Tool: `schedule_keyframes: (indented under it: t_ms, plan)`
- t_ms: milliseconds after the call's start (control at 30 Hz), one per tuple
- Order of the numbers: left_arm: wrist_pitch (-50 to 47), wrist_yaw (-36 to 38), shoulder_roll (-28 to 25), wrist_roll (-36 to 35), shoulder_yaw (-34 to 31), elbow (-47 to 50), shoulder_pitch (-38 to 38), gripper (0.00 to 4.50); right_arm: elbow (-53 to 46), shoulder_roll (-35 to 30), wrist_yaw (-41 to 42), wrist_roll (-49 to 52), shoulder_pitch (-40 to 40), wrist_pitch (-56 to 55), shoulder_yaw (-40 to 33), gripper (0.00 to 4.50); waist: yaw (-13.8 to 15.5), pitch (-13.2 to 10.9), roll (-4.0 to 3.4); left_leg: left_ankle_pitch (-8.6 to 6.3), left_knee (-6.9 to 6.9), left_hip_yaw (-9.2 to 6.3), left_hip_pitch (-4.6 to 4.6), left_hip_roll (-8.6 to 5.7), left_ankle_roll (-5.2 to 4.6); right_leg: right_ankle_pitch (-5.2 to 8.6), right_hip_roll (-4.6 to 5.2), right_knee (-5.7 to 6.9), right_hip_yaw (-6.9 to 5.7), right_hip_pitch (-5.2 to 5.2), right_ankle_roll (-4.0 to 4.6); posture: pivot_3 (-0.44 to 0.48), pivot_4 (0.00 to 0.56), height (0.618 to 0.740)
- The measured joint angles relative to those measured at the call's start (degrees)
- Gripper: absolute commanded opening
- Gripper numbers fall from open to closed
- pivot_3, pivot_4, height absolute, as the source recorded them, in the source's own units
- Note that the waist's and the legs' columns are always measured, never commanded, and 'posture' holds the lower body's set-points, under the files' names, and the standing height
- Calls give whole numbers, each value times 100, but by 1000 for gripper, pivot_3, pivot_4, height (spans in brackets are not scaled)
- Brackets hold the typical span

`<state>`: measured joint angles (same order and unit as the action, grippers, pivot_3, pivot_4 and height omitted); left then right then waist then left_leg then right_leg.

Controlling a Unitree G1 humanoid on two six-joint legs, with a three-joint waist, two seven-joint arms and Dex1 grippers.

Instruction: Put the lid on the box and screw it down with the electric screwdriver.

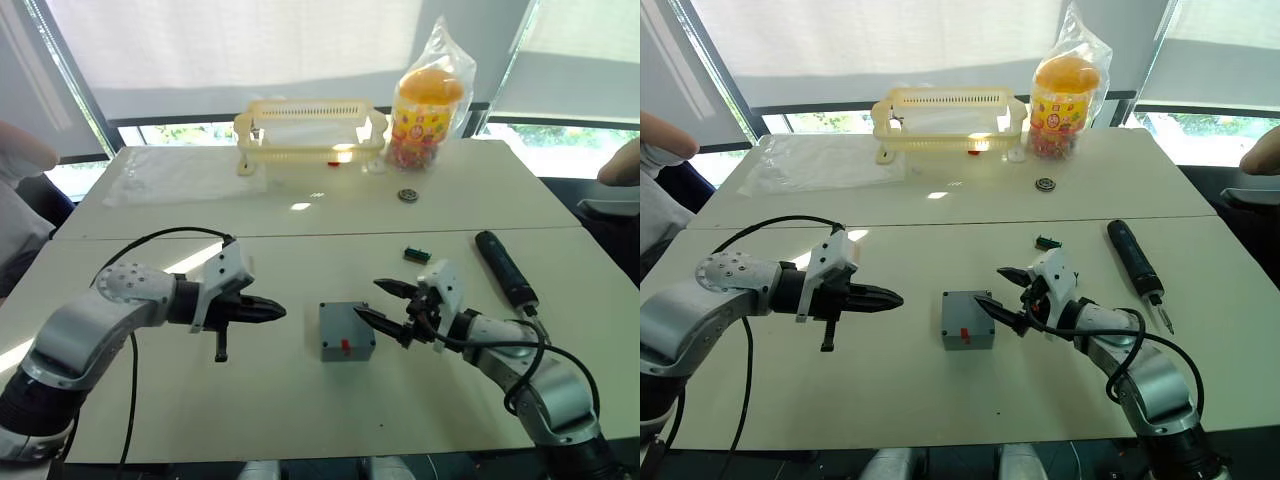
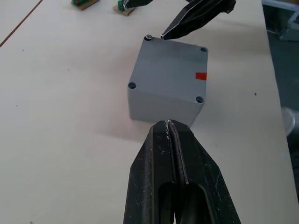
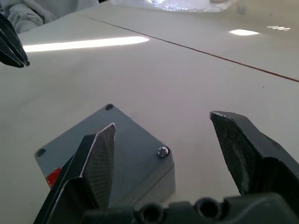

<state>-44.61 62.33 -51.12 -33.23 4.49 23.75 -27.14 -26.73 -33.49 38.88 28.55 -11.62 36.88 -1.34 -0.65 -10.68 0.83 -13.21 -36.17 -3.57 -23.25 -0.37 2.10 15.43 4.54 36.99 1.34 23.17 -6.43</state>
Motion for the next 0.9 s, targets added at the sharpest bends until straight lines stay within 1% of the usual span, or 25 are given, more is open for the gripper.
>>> schedule_keyframes:
  t_ms: [33,100,133,167,200,233,267,300,367,433,500,533,567,600,667,767,867,900]
  plan:
    - [-11,-4,12,-8,0,-28,-87,0,1,-97,5,266,-126,261,-214,3511,3,0,0,0,-2,0,0,0,0,0,0,0,0,-1,1,0,150,740]
    - [-89,-27,181,-116,-4,-59,-339,0,176,-552,13,1091,-617,1083,-1010,3511,15,-4,-5,0,-7,0,-5,-5,0,0,8,-1,1,-2,1,0,150,740]
    - [-111,-8,240,-163,14,-53,-440,249,312,-827,10,1356,-870,1369,-1385,3770,16,-4,-4,0,-7,0,-5,-7,0,-1,8,-3,0,-3,0,0,150,740]
    - [-115,27,317,-216,61,-61,-571,531,573,-1265,64,1537,-1119,1647,-1721,4058,21,-5,-3,0,-3,0,-6,-9,0,-1,8,-4,-1,-3,-1,0,150,740]
    - [-114,42,331,-235,77,-55,-607,729,663,-1381,66,1551,-1180,1712,-1837,4260,20,-4,-1,0,0,0,-5,-9,0,-1,8,-6,-2,-3,-1,0,150,740]
    - [-97,123,417,-236,148,-96,-738,1215,932,-1744,179,1580,-1280,1876,-1986,4500,21,-4,0,0,-1,-2,-6,-6,-1,-1,6,-6,-7,-4,-1,0,150,740]
    - [-68,171,508,-234,214,-111,-839,1713,1220,-2156,290,1575,-1356,2047,-1999,4500,22,-7,-5,0,3,-1,-7,-11,-1,-1,9,-8,-6,1,-1,0,150,740]
    - [6,212,550,-219,303,-116,-908,2166,1480,-2433,354,1524,-1388,2159,-2053,4500,11,-7,-2,0,4,-1,-7,-7,-1,-1,6,-9,-7,1,0,0,150,740]
    - [289,345,675,-22,574,-187,-1028,2166,2109,-3193,517,1258,-1476,2435,-1731,4500,-12,-7,-10,-2,3,8,-6,-7,-3,0,6,-8,0,3,1,0,150,740]
    - [532,446,752,155,781,-262,-1077,2166,2731,-3674,697,985,-1596,2729,-1290,4500,-52,-8,-13,-2,4,15,-4,-4,-4,7,5,-8,5,7,14,0,150,740]
    - [706,497,877,287,865,-309,-1095,2166,3247,-3918,923,715,-1798,2934,-717,4500,-69,-8,-15,-3,3,19,-3,-1,-5,7,2,-6,7,10,14,0,150,740]
    - [800,497,965,346,920,-323,-1118,2166,3578,-3996,1101,517,-1964,2980,-305,4500,-69,-9,-16,-3,3,20,-3,-1,-5,7,2,-5,8,12,14,0,150,740]
    - [844,496,1030,389,964,-330,-1136,2166,3806,-4000,1225,358,-2072,2985,-42,4500,-63,-10,-17,-3,2,20,-5,-1,-5,4,2,-5,9,13,9,0,150,740]
    - [886,485,1076,417,990,-341,-1134,1950,4087,-3996,1426,179,-2250,2957,323,4500,-64,-12,-21,-3,1,21,-6,-1,-5,-1,2,-4,10,15,-1,0,150,740]
    - [906,433,1147,460,1009,-338,-1131,1428,4560,-3962,1757,-144,-2581,2866,825,4500,-58,-19,-35,-3,0,23,-11,-3,-5,-2,2,-3,12,21,-3,0,150,740]
    - [878,361,1131,472,999,-266,-1088,20,5331,-3798,2135,-734,-3279,2606,1448,4500,-62,-21,-39,-2,2,23,-12,-3,-4,-2,2,-1,13,25,-4,0,150,740]
    - [687,182,1114,457,987,-65,-1065,20,6249,-3421,2348,-1381,-3915,2198,1857,4500,-55,-22,-37,-2,0,22,-12,-4,-3,-3,2,-1,12,25,-5,0,150,740]
    - [637,134,1109,445,976,-16,-1062,20,6427,-3320,2391,-1511,-4003,2106,1925,4500,-52,-21,-37,-2,1,22,-12,-4,-3,-3,2,-1,13,25,-6,0,150,740]
